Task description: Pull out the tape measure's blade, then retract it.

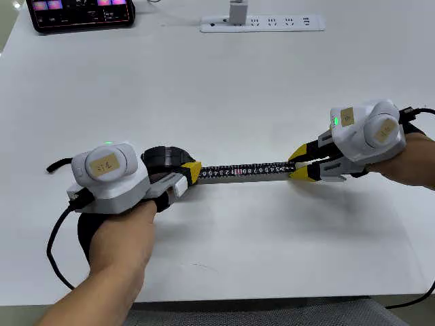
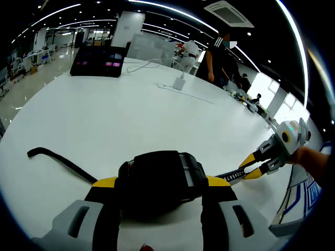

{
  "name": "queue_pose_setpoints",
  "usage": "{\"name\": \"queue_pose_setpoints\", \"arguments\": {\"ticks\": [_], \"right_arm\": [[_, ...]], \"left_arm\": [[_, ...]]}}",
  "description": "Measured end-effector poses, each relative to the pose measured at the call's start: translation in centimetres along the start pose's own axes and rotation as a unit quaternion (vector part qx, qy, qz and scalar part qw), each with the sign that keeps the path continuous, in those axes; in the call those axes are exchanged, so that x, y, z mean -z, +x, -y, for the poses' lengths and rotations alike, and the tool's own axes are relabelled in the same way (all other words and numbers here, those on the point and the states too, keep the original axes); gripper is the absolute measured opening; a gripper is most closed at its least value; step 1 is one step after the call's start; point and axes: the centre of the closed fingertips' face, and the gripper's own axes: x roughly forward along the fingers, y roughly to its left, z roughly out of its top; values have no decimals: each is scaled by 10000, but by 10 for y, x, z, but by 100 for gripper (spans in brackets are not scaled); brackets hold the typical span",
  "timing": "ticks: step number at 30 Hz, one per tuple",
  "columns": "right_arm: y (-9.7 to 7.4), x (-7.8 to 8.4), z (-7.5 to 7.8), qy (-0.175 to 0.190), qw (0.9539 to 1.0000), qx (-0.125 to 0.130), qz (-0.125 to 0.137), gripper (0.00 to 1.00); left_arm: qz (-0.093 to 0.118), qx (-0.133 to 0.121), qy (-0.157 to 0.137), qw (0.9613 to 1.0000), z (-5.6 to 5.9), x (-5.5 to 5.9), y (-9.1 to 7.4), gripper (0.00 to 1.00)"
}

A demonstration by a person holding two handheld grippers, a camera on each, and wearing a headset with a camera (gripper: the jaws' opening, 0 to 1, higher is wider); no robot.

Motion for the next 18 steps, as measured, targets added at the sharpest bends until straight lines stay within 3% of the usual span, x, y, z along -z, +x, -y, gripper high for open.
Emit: {"name": "queue_pose_setpoints", "arguments": {"ticks": [18], "right_arm": [[13, -18, -2, -49, 9999, -74, 141, 10]], "left_arm": [[-5, 20, -42, 10000, 0, 0, 0, 58]]}}
